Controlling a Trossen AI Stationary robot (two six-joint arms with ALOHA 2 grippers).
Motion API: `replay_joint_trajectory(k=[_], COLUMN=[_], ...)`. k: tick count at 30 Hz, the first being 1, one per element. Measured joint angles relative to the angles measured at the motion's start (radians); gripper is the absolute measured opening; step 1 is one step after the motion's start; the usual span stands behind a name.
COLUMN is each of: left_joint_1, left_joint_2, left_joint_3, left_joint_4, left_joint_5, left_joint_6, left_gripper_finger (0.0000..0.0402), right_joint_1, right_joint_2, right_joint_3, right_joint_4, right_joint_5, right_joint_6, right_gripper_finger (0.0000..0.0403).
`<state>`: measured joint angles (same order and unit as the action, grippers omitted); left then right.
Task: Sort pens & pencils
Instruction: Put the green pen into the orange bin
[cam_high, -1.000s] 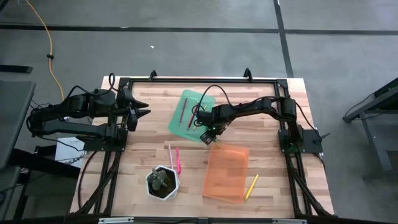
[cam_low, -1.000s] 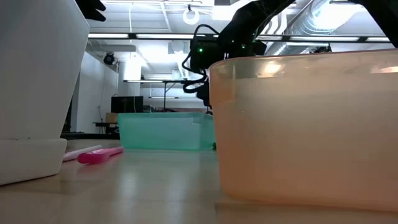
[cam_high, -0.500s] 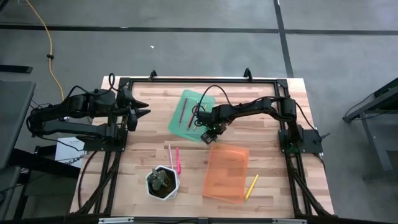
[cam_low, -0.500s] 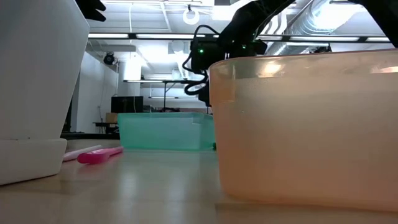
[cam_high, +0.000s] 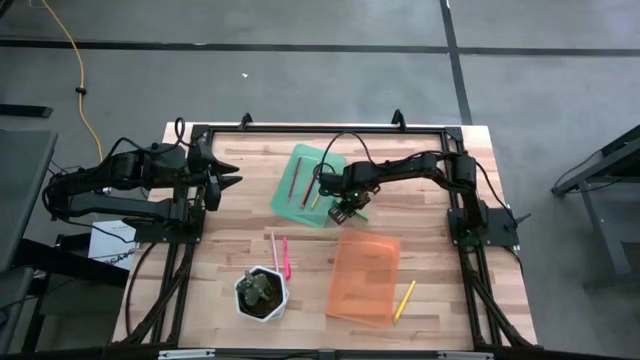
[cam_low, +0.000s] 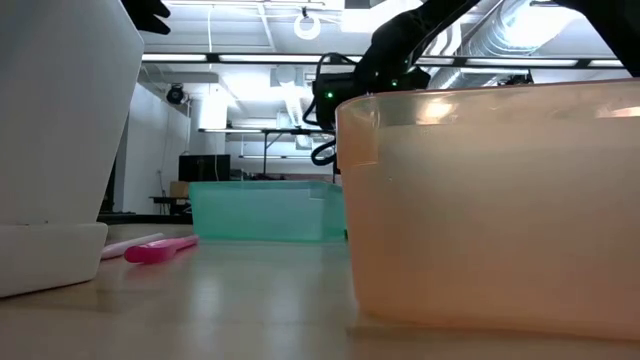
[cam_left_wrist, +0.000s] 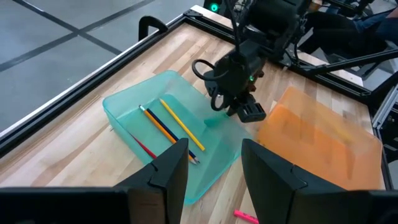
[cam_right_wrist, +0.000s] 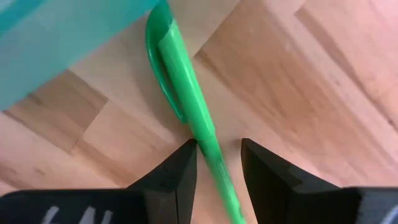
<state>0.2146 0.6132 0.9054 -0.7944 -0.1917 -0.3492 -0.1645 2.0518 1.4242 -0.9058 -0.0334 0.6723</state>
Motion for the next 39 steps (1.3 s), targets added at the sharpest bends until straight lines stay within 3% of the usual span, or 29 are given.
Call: replay_joint_trajectory(k=[39], left_joint_1=[0.000], left_joint_2=[0.000], left_joint_3=[0.000], left_joint_4=[0.000], left_joint_5=[0.000], left_joint_6=[-0.002], left_gripper_finger=[0.0138], right_joint_1=[-0.019], right_joint_2=[0.007], right_joint_3=[0.001], right_joint_4=[0.030], right_joint_5=[-0.076], right_joint_6=[-0.073], right_gripper_finger=[0.0106])
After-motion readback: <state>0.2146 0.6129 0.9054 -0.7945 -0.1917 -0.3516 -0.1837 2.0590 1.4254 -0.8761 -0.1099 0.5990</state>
